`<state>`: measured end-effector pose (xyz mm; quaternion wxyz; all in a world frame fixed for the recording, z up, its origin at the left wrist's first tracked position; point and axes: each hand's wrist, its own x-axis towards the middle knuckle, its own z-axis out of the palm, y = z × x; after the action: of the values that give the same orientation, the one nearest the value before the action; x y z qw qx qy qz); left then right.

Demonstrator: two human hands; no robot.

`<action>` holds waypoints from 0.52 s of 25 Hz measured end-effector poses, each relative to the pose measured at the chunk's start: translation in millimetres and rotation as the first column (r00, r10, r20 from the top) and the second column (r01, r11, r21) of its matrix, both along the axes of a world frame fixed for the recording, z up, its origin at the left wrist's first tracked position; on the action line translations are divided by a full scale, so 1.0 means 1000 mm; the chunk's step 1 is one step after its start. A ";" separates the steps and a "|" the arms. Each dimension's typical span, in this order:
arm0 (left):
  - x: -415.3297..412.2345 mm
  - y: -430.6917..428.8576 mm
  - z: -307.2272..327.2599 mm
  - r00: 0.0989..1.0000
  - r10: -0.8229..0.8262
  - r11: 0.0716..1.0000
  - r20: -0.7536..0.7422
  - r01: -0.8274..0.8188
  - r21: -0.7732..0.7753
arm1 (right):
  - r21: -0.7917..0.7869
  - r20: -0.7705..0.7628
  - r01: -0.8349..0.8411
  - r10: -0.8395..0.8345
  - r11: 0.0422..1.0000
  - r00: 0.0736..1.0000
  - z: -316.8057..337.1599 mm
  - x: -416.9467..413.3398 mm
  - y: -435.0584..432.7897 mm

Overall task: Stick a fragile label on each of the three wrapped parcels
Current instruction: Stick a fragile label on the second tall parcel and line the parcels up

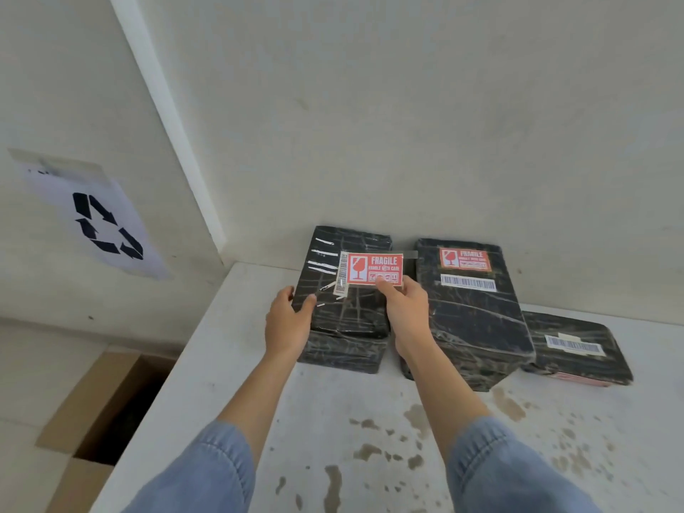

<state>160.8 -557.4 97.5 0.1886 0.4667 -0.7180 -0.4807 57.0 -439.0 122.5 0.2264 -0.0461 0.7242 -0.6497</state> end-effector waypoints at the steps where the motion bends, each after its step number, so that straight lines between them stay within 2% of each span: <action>1: 0.000 0.000 -0.002 0.999 -0.035 0.999 -0.005 0.035 0.039 | 0.005 0.014 0.014 -0.014 1.000 1.000 0.000 0.001 -0.003; 4: 0.006 0.002 -0.007 0.994 -0.075 0.995 -0.078 0.080 0.063 | 0.020 0.046 0.024 -0.025 1.000 0.999 -0.002 0.003 -0.009; 8: 0.022 -0.002 -0.009 0.989 -0.066 0.993 -0.132 0.079 0.092 | 0.058 0.002 0.025 -0.025 0.998 1.000 0.000 0.015 -0.008; 13: 0.060 -0.016 -0.009 0.976 -0.001 0.987 -0.219 0.036 0.155 | 0.109 -0.025 -0.092 0.095 0.990 0.995 -0.002 0.043 0.000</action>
<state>220.5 -573.7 88.7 0.2242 0.4179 -0.6569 -0.5862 100.1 -439.1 120.9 0.2478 -0.0774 0.7587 -0.5975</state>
